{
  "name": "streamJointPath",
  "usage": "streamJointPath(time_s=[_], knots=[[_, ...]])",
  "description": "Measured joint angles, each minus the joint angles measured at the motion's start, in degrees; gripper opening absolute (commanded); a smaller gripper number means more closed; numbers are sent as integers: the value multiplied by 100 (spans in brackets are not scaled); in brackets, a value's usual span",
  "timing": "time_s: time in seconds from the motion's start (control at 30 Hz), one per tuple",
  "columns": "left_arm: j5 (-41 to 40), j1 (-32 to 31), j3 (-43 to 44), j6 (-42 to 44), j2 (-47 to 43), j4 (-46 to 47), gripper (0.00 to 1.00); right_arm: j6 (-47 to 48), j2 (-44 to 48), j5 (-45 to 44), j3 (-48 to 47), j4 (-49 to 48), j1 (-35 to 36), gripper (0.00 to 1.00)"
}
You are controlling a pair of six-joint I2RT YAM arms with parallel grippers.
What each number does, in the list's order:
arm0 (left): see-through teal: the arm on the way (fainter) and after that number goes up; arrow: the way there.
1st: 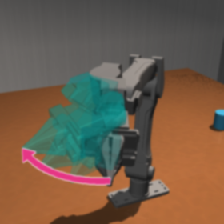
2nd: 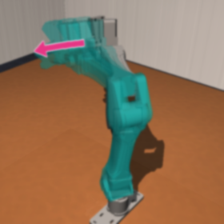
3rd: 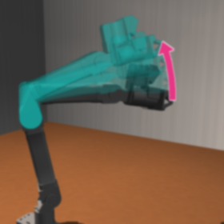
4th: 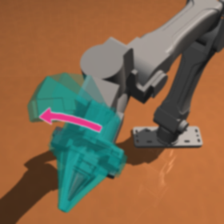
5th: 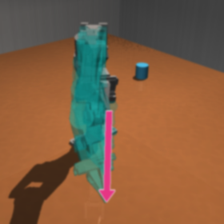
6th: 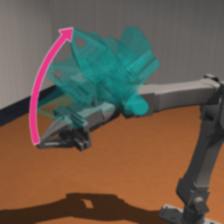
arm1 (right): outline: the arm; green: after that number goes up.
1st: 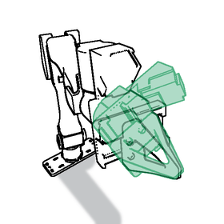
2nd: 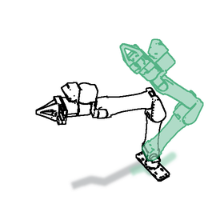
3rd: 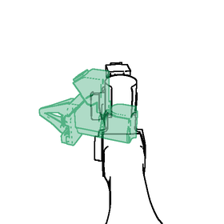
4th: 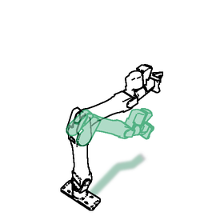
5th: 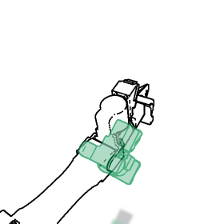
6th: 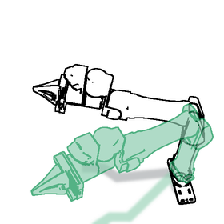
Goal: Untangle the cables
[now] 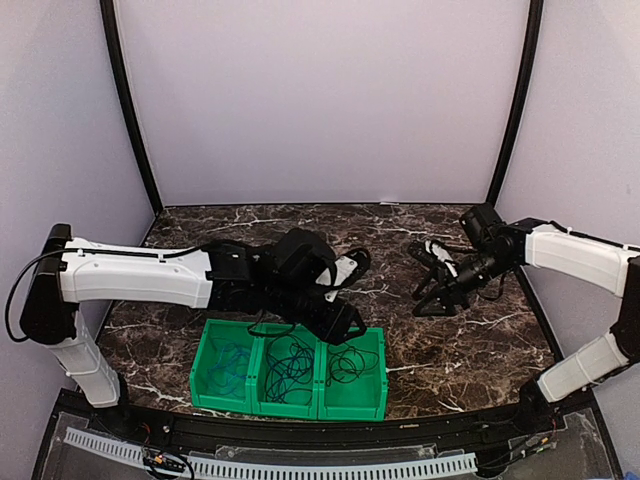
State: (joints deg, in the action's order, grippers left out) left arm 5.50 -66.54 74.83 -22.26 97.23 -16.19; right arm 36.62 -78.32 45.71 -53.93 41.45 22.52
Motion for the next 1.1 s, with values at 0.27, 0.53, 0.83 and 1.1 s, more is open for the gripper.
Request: streamJointPath(time_s=[0.27, 0.53, 0.83, 1.1], knots=[[466, -39, 0, 328, 195, 116, 48, -190, -101, -267, -17, -68, -177, 57], [428, -197, 0, 761, 743, 190, 36, -850, -555, -1167, -402, -632, -1132, 54], [140, -221, 0, 1008, 1032, 76, 39, -1237, -1373, -2149, -627, -942, -1491, 49], [-291, -221, 0, 1049, 750, 24, 47, -1316, -1467, -2450, -610, -1045, -1515, 46]])
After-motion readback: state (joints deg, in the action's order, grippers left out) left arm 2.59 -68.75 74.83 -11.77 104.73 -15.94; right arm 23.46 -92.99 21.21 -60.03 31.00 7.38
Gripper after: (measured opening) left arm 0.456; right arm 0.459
